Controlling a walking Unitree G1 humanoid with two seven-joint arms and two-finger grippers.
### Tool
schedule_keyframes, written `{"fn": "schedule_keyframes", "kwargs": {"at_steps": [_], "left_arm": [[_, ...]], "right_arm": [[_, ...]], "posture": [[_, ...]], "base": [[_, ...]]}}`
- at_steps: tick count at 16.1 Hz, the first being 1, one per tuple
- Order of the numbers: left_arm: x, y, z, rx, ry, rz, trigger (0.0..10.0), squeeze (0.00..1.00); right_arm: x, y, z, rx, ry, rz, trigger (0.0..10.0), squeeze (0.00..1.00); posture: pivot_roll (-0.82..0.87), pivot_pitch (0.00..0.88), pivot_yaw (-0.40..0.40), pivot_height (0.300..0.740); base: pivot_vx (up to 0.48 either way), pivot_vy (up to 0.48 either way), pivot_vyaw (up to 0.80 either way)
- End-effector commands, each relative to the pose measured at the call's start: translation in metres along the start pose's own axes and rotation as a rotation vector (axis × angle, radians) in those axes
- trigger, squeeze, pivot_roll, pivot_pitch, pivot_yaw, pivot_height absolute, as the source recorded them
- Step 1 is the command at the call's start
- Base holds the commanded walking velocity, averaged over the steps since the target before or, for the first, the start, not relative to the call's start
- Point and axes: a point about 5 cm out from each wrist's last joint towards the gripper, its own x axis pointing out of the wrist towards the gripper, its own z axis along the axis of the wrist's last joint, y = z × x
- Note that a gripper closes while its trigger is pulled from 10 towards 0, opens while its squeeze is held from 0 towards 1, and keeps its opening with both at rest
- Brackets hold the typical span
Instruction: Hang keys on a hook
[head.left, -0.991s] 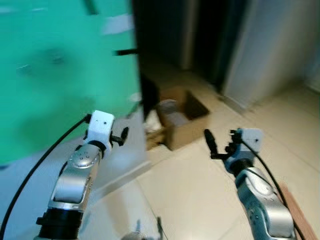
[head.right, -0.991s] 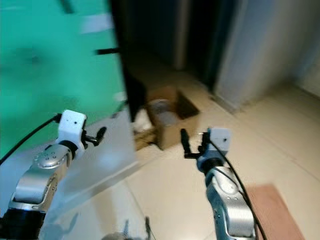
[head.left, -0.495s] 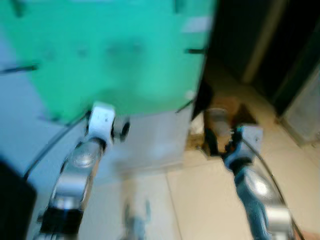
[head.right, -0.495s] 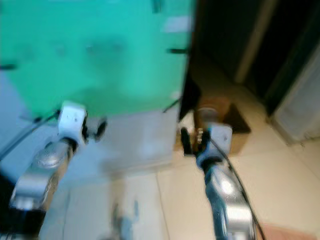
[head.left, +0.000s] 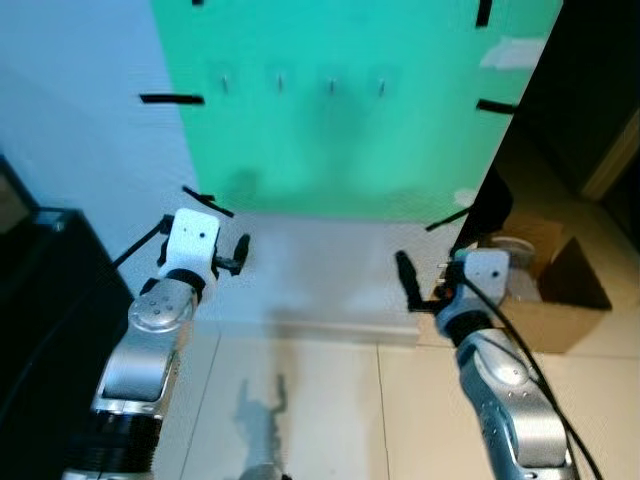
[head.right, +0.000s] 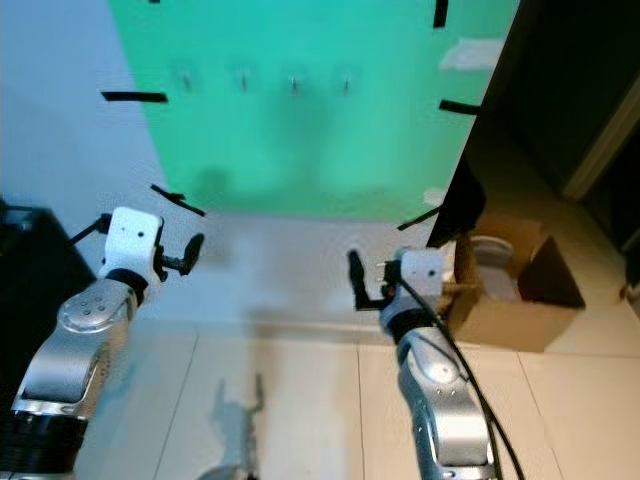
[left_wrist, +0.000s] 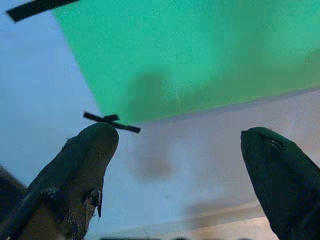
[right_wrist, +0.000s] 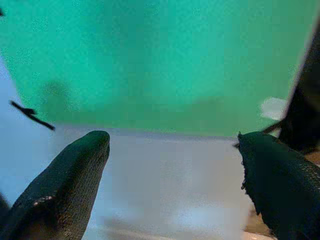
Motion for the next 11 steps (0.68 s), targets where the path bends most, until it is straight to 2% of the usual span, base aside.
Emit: {"fn": "schedule_keyframes", "kwargs": {"at_steps": [1, 4, 5, 7, 11], "left_arm": [[0.001, -0.0015, 0.0042, -0.003, -0.026, 0.002, 10.0, 0.0], [0.0014, -0.0006, 0.0055, 0.014, -0.04, 0.0, 10.0, 0.0], [0.0012, -0.0021, 0.0097, 0.037, -0.06, -0.015, 10.0, 0.0], [0.0007, -0.0034, 0.0102, 0.026, -0.057, -0.032, 10.0, 0.0], [-0.0006, -0.0046, 0.008, 0.009, -0.039, -0.063, 10.0, 0.0]], "right_arm": [[0.001, -0.0097, 0.0033, -0.041, -0.008, -0.046, 10.0, 1.0], [0.003, -0.0109, 0.0075, -0.087, -0.024, -0.066, 10.0, 1.0], [0.0032, -0.0104, 0.0048, -0.082, -0.017, -0.061, 10.0, 1.0], [0.0032, -0.0056, 0.005, -0.047, -0.023, -0.033, 10.0, 1.0], [0.0031, -0.0039, 0.0034, -0.054, -0.019, -0.027, 10.0, 1.0]], "posture": [[-0.07, 0.0, 0.012, 0.74], [-0.07, 0.0, 0.009, 0.74], [-0.06, 0.0, 0.007, 0.74], [-0.06, 0.0, 0.007, 0.74], [-0.06, 0.0, 0.009, 0.74]], "base": [[0.0, 0.0, 0.0], [0.0, 0.0, 0.0], [0.0, 0.0, 0.0], [0.0, 0.0, 0.0], [0.0, 0.0, 0.0]]}}
